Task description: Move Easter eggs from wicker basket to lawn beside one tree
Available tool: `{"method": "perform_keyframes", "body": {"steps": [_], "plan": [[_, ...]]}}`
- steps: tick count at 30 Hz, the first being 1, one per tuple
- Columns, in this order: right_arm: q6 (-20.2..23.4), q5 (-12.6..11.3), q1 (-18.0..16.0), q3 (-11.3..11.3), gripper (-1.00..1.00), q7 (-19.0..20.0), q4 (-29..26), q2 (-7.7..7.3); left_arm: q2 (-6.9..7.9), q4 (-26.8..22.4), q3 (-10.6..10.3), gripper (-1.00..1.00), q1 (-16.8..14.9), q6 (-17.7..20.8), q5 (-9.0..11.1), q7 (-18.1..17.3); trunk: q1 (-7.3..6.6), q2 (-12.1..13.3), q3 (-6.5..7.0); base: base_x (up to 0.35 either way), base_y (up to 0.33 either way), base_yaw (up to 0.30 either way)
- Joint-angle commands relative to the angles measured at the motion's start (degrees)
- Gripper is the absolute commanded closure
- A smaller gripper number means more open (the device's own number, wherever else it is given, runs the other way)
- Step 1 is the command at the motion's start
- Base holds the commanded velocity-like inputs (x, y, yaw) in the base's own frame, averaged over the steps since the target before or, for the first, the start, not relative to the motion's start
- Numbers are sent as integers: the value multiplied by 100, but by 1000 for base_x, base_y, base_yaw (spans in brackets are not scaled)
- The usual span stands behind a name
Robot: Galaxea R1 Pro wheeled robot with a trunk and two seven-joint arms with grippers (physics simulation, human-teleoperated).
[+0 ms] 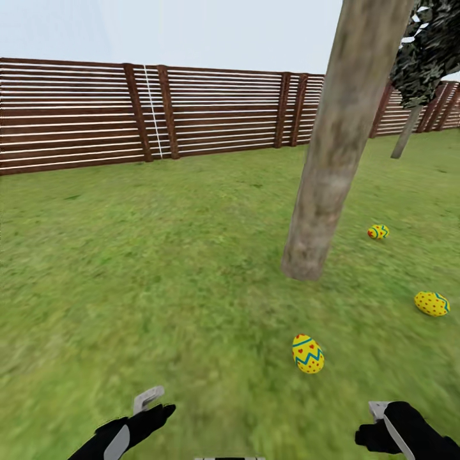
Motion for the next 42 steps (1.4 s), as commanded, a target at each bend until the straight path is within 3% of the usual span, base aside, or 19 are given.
{"method": "perform_keyframes", "body": {"steps": [1,7,30,42], "plan": [[22,-17,-1,17,-100,8,-5,-3,-44,-10,13,-100,-2,62,19,-20,-7,0,18,-284,-233,0],[22,-18,-1,17,-100,8,-5,-8,-71,-10,-31,-100,-2,56,-149,-20,-22,8,151,-284,-234,0],[22,-18,-1,9,-100,8,-5,-18,-62,-10,-39,-100,-1,51,-154,-23,-81,38,661,-282,-231,0],[48,-18,-1,17,-100,15,-5,-5,-37,-17,19,-100,0,38,-119,-22,-112,54,926,-27,-22,-117]]}}
